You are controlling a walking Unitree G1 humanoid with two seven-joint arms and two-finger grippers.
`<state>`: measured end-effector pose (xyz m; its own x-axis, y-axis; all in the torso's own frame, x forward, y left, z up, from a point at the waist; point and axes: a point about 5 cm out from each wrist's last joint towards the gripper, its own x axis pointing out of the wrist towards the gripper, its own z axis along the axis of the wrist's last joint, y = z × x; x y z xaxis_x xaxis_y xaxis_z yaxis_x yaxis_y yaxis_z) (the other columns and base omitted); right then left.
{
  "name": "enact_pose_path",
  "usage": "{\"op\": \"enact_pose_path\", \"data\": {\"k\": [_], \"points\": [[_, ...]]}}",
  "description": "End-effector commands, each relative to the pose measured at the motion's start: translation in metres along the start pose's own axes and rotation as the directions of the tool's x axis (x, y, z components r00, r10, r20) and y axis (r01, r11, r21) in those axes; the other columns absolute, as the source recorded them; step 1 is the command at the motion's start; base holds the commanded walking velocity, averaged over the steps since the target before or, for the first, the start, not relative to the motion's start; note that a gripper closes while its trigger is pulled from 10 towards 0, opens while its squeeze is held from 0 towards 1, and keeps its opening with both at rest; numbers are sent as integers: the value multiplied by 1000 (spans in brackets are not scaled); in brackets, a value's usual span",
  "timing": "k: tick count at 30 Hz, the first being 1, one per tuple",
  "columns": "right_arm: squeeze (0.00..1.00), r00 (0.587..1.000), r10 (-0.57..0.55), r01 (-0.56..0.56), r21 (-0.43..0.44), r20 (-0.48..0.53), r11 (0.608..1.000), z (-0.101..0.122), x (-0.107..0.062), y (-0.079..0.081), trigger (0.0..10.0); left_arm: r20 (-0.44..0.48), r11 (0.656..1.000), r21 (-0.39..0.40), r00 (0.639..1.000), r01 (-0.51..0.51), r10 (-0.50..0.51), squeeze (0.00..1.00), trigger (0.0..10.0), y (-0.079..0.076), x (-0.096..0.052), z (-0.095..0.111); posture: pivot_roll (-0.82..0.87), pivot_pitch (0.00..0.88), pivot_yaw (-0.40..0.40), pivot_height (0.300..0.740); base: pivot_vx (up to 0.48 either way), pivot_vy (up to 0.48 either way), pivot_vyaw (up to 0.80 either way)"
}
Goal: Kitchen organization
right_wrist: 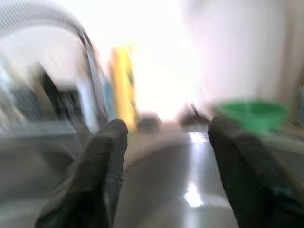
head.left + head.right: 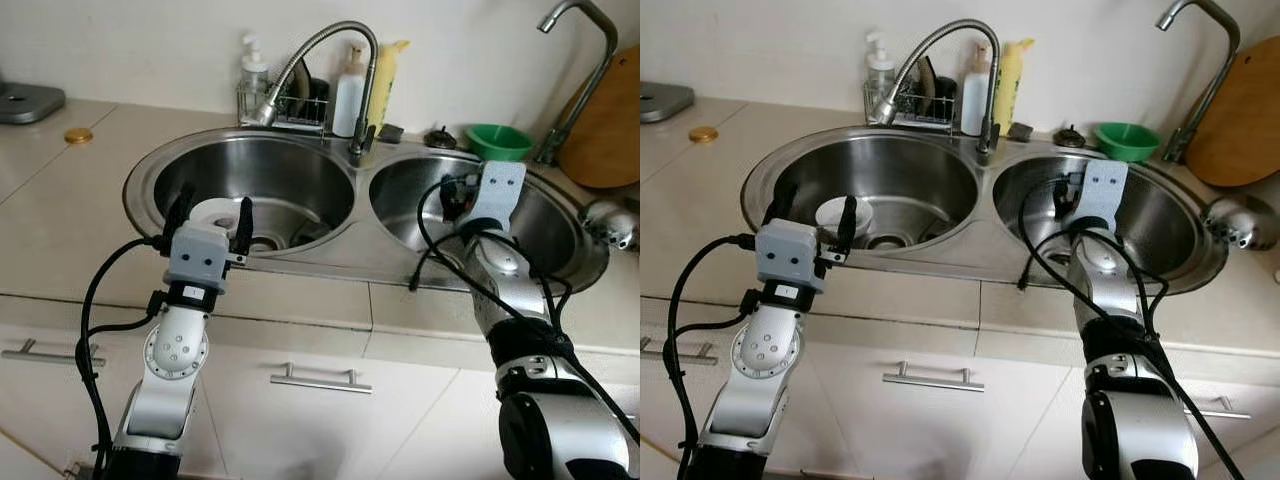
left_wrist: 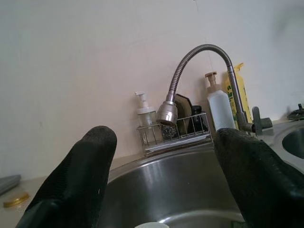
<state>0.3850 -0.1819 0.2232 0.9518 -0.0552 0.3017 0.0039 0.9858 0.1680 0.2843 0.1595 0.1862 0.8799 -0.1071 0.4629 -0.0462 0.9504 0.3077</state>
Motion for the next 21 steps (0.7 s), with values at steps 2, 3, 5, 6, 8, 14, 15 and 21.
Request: {"op": "enact_pose_path", "data": {"k": [2,3,5,6,8,14,15,21], "points": [[1000,992,38,-45,58,118,997,18,-3,5,10000,-9,1000,-11,1000,16,-16,0,10000,-5,-2,0,70,0,-82,740,0,0,0],[1000,989,50,-61,77,142,995,21,-5,7,10000,-6,1000,-19,1000,17,-17,0,10000,-6,-2,0,69,0,-83,740,0,0,0],[1000,986,56,-70,92,154,993,23,-6,8,10000,-1,999,-27,1000,17,-17,0,10000,-6,-1,1,69,0,-83,740,0,0,0],[1000,986,57,-73,96,158,993,23,-7,9,10000,0,999,-29,1000,17,-17,0,10000,-6,-1,1,69,0,-83,740,0,0,0],[1000,987,55,-65,60,152,996,19,-12,11,10000,11,998,-58,1000,16,-15,0,10000,-7,-1,4,67,0,-84,740,0,0,0],[1000,980,99,-108,48,175,993,17,-24,17,10000,30,995,-100,1000,1,2,0,10000,-5,0,8,67,0,-86,740,0,0,0],[1000,979,99,-110,49,175,993,17,-25,17,10000,30,995,-100,1000,1,2,0,10000,-5,0,8,67,0,-86,740,0,0,0],[1000,980,99,-108,48,173,993,18,-27,18,10000,30,995,-104,1000,3,1,0,10000,-5,0,8,67,0,-86,740,0,0,0]]}}
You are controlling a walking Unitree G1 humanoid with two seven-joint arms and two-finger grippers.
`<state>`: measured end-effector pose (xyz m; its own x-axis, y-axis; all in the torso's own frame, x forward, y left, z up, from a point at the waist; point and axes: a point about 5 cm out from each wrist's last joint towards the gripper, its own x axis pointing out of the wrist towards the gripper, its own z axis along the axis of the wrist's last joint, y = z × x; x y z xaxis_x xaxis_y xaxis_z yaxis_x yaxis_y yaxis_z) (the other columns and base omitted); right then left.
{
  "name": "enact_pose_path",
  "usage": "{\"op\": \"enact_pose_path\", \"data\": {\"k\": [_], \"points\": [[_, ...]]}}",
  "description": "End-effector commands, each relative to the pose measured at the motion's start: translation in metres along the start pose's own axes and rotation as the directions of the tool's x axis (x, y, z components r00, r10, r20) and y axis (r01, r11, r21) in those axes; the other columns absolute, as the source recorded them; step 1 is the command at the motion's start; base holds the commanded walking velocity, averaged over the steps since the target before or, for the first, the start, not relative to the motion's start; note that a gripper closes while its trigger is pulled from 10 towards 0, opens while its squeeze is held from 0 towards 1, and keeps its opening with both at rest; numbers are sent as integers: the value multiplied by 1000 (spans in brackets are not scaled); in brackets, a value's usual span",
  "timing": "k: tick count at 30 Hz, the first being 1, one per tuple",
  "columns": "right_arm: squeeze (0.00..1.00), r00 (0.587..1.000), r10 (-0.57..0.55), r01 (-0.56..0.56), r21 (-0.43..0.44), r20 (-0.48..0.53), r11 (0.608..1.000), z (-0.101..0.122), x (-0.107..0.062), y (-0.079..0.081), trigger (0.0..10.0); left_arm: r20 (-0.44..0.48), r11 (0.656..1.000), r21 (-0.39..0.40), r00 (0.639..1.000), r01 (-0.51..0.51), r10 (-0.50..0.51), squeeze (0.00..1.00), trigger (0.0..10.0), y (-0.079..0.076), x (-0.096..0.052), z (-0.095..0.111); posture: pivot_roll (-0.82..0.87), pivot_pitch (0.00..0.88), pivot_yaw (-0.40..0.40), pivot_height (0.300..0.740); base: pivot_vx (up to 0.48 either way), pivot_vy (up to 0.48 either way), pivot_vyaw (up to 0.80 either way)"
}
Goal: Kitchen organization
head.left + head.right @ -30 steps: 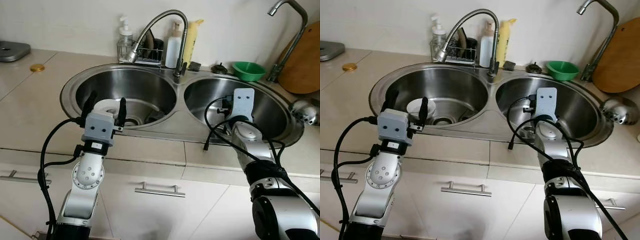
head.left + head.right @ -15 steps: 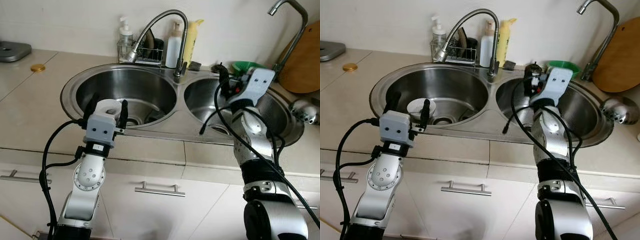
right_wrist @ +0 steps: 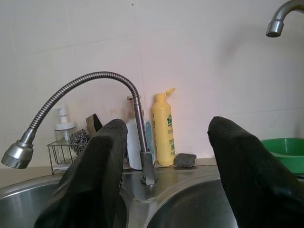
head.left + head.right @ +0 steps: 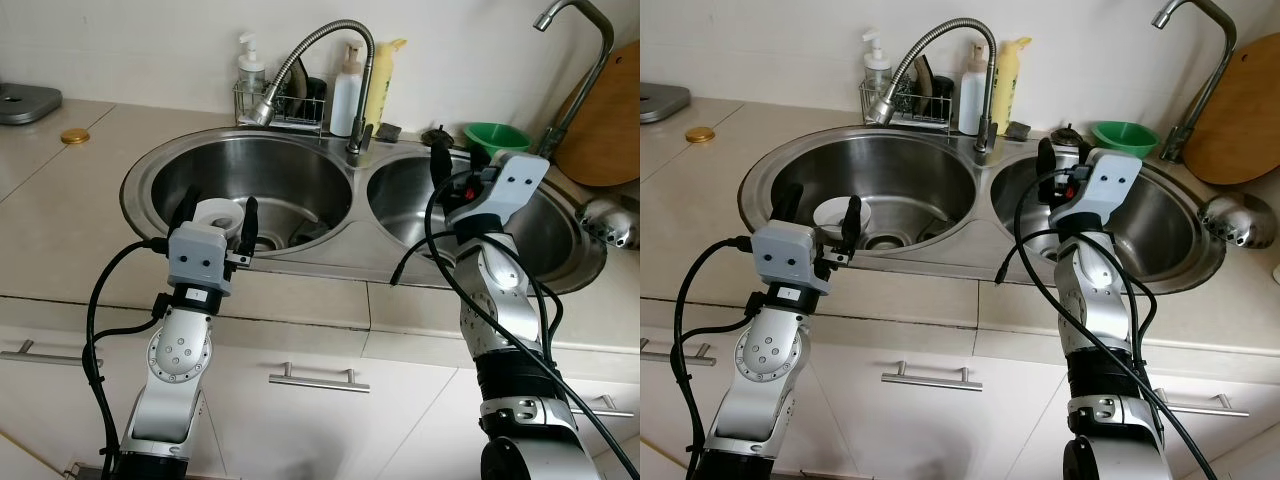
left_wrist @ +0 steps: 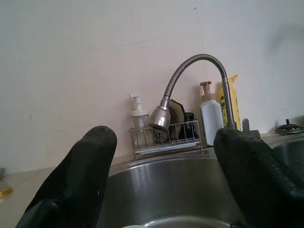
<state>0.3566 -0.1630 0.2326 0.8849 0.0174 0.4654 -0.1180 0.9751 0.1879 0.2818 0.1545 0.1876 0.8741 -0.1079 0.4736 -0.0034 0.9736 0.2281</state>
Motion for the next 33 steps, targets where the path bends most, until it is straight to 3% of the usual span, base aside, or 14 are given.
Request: {"op": "enact_pose_path", "data": {"k": [1,3,4,7,19,33], "points": [[1000,1000,1,-1,-10,10,1000,4,-1,-2,10000,18,1000,-11,1000,4,-4,0,10000,-1,1,5,67,0,-86,740,0,0,0],[1000,1000,1,-1,-10,10,1000,4,-1,-2,10000,17,1000,-12,1000,5,-4,0,10000,-1,1,5,67,0,-86,740,0,0,0],[0,999,37,-36,-44,21,998,4,-6,5,10000,30,1000,-5,999,11,-11,0,10000,-1,2,7,63,0,-82,740,0,465,0],[0,995,95,-91,-89,36,992,2,-15,18,10000,50,1000,7,998,23,-23,0,10000,-2,3,10,64,0,-80,740,0,465,0],[0,994,108,-105,-108,22,989,-2,-22,25,10000,54,999,20,998,34,-35,0,10000,-3,3,10,64,0,-77,740,0,463,0],[0,993,118,-113,-156,22,981,-3,-26,27,10000,63,998,36,997,46,-49,0,10000,-5,1,10,63,0,-77,740,0,0,0]]}}
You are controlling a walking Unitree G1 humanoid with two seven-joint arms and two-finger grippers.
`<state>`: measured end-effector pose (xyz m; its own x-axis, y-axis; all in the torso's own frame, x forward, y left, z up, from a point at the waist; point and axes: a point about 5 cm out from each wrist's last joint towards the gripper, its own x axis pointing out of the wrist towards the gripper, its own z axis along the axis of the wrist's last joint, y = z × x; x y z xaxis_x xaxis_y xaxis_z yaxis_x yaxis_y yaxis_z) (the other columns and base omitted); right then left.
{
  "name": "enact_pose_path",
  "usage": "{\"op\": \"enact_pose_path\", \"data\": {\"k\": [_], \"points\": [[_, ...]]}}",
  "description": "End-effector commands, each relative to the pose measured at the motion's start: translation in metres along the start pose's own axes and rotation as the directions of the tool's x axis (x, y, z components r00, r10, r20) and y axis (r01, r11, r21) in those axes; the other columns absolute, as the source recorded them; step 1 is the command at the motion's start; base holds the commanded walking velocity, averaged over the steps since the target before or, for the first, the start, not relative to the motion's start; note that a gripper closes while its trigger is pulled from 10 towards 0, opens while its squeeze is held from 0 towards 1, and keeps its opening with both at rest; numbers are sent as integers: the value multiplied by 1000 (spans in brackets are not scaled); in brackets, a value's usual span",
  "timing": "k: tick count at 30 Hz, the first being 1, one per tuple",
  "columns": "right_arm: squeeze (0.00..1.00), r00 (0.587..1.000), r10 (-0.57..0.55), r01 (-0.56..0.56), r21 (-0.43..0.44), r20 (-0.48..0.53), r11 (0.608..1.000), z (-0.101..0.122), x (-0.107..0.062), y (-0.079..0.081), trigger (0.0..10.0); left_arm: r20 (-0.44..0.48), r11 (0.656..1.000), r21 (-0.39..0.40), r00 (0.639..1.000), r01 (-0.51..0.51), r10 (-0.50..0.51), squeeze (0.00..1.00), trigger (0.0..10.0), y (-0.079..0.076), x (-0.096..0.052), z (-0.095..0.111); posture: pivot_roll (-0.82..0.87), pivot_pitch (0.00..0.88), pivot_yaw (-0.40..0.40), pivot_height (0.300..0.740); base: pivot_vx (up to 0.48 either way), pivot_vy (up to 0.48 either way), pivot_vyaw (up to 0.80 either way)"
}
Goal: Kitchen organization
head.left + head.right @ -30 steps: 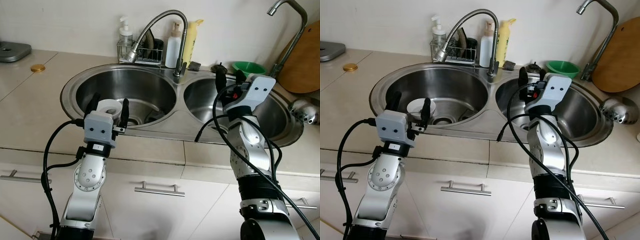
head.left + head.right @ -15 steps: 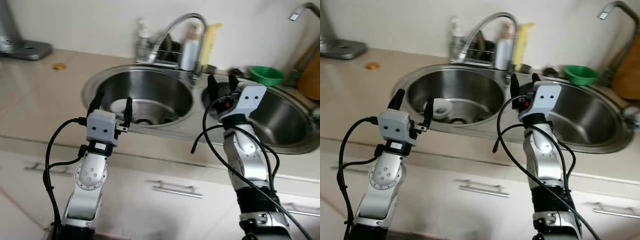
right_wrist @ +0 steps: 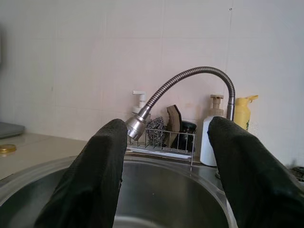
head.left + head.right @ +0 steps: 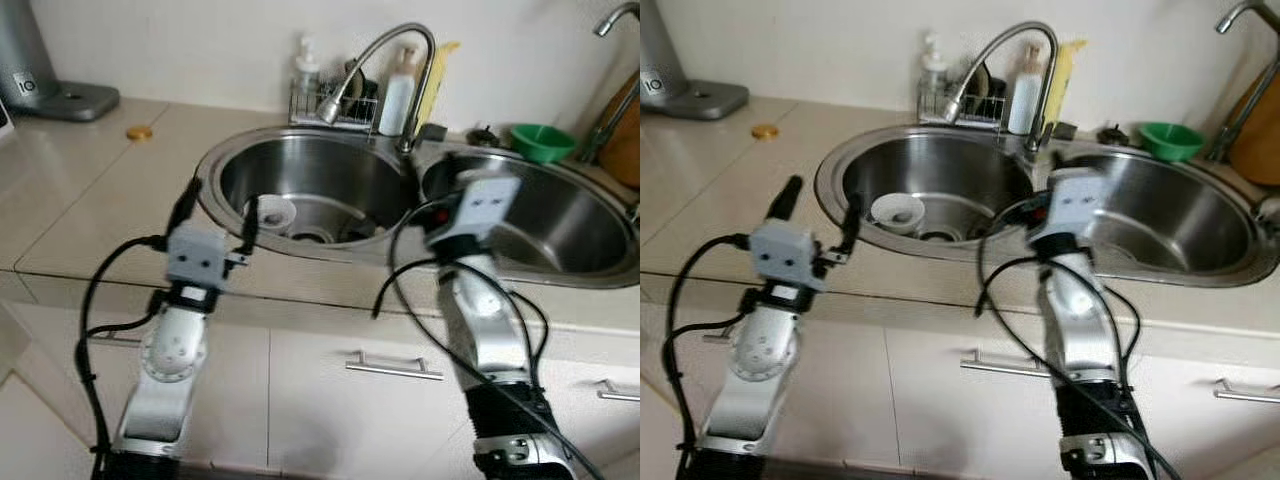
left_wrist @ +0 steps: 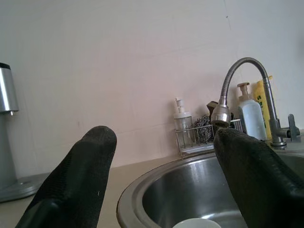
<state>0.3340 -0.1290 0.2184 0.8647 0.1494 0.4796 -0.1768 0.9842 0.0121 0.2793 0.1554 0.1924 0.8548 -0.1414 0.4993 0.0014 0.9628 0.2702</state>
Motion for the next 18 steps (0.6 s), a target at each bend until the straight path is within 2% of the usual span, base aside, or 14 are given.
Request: {"op": "enact_pose_path", "data": {"k": [1,13,18], "points": [[0,999,-19,20,-31,26,999,6,-2,-7,10000,25,1000,0,999,22,-22,0,10000,-7,1,5,63,0,-77,740,0,0,0],[0,1000,-10,11,-76,18,997,2,-11,-7,10000,10,999,10,999,45,-46,0,10000,-12,-3,2,59,0,-79,740,0,0,0],[0,1000,-15,17,-80,19,997,2,-13,-9,10000,-2,999,-14,999,46,-46,0,10000,-12,-3,0,52,0,-77,740,0,0,0]]}}
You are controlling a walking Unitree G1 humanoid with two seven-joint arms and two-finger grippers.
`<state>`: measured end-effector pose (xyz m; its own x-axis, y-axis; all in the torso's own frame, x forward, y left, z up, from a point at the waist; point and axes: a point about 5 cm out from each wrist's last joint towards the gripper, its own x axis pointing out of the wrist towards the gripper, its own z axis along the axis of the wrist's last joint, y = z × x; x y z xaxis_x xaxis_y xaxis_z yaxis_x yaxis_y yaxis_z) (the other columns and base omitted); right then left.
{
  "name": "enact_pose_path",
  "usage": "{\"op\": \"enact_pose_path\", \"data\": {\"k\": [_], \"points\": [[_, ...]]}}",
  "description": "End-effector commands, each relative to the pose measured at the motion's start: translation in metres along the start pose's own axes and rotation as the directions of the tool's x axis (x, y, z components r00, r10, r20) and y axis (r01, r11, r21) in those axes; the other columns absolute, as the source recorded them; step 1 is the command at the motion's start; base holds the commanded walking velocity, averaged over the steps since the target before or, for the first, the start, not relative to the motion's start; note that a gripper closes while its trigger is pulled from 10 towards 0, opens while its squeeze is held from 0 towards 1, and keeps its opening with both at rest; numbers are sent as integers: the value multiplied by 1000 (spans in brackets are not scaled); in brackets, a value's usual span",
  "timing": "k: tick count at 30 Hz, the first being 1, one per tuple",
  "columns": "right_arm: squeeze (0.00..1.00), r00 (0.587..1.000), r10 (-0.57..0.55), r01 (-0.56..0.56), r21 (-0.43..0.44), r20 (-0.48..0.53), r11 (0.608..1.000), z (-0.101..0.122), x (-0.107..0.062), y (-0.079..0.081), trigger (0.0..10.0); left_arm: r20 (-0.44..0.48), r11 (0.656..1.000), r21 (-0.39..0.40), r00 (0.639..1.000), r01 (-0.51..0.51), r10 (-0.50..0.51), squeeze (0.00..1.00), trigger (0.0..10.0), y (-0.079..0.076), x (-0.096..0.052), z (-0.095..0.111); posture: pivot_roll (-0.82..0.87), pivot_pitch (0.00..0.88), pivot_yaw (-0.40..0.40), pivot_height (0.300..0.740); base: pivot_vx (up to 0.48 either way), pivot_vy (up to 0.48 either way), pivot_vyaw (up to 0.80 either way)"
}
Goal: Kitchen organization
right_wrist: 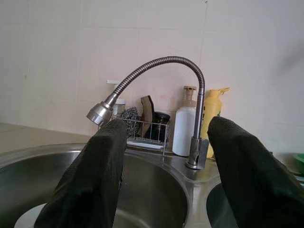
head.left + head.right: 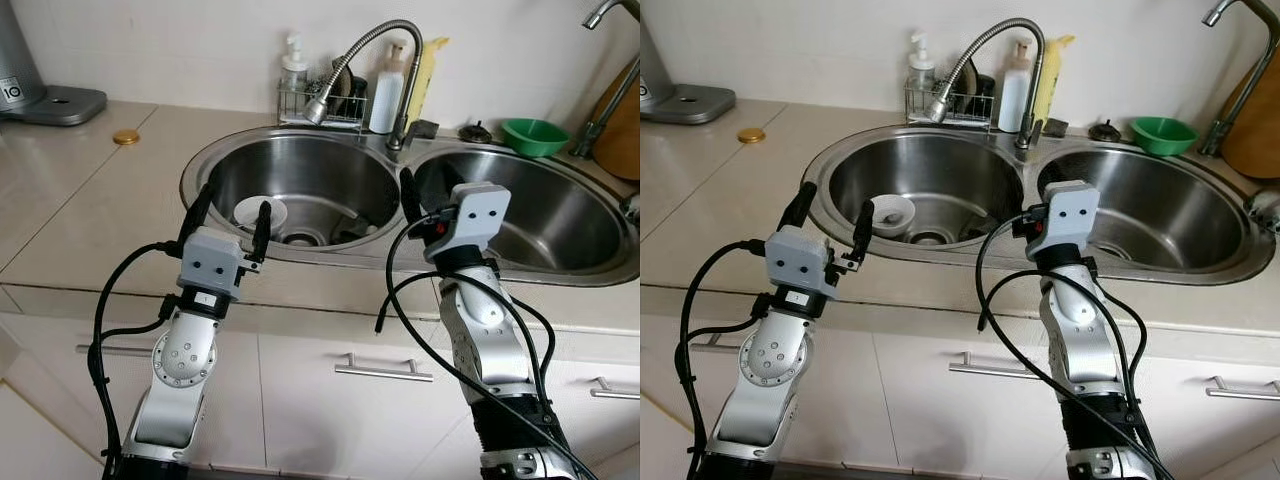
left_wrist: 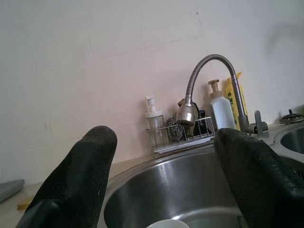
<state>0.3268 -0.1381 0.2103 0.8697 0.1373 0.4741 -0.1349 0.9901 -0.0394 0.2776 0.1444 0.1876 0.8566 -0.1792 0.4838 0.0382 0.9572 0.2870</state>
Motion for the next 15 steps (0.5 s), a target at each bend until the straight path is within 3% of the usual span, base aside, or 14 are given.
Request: {"op": "enact_pose_path", "data": {"k": [1,15], "points": [[0,1000,-5,5,-13,25,1000,5,-1,-2,10000,4,1000,-9,1000,7,-7,0,10000,-1,0,1,50,0,-75,740,0,390,0],[0,1000,5,-5,-12,29,1000,4,-3,1,10000,7,1000,-5,1000,19,-18,0,10000,-3,0,2,53,0,-79,740,0,480,0]]}}
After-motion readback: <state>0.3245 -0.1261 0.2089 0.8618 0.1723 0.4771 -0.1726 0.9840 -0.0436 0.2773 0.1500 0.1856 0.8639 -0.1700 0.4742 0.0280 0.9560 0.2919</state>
